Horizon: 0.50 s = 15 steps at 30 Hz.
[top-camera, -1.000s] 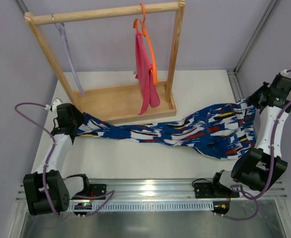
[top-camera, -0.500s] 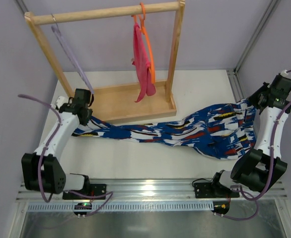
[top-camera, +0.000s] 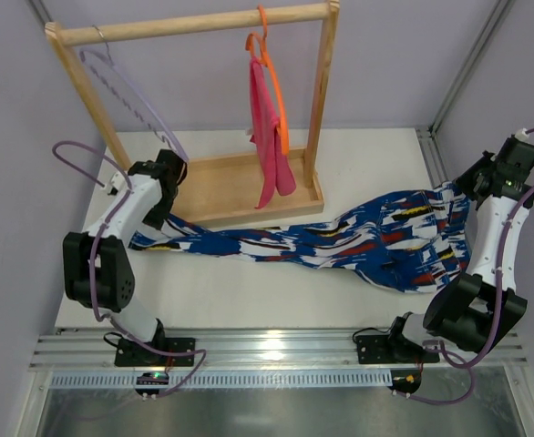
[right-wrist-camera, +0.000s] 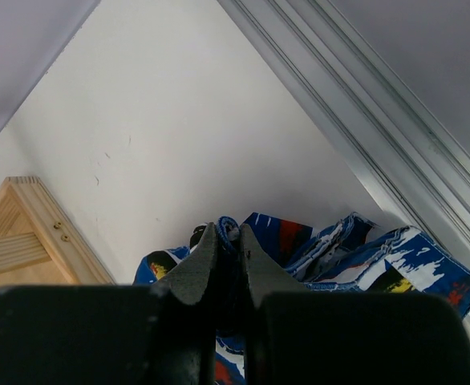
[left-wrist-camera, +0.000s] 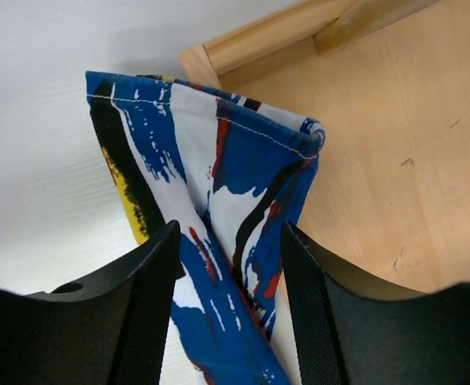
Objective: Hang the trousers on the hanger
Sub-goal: Fold the trousers
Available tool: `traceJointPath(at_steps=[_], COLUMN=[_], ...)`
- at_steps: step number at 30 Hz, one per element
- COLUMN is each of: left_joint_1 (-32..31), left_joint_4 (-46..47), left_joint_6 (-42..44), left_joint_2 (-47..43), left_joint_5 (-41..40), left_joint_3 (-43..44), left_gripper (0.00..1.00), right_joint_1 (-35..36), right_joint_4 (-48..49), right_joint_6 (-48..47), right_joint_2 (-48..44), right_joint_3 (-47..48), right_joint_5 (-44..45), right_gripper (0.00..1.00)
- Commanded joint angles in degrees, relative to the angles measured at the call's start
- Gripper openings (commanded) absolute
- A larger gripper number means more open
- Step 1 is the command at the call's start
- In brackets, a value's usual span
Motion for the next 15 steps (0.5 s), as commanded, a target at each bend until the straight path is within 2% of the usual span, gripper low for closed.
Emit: traceJointPath(at_steps=[1,3,8,15], left_joint_1=[-0.1,-0.1,-1.8,-3.4], left_joint_4=[-5.6,-7.6,-10.7,-9.0], left_joint_6=[-5.3,-7.5,-10.2,-12.0], left_joint_2=[4.0,5.6,9.7,12.8], left_joint_5=[-4.5,-4.5,-4.7,-4.5], left_joint_3=[4.4,6.5,9.0,10.5], left_gripper=[0.54,0.58,0.59,0.62], right_joint_1=[0.3,0.3,0.3,0.3], right_joint_4=[0.4,0.2,0.4,0.3], right_joint_6=[-0.4,-0.6,-0.5,-0.4], right_joint_2=[-2.1,-2.0,-1.9,-2.3], right_joint_3=[0.8,0.9,0.8,0.6], right_joint_5=[-0.3,-0.5,-0.3,-0.6], right_gripper=[0.04,0.04,0.04,0.04])
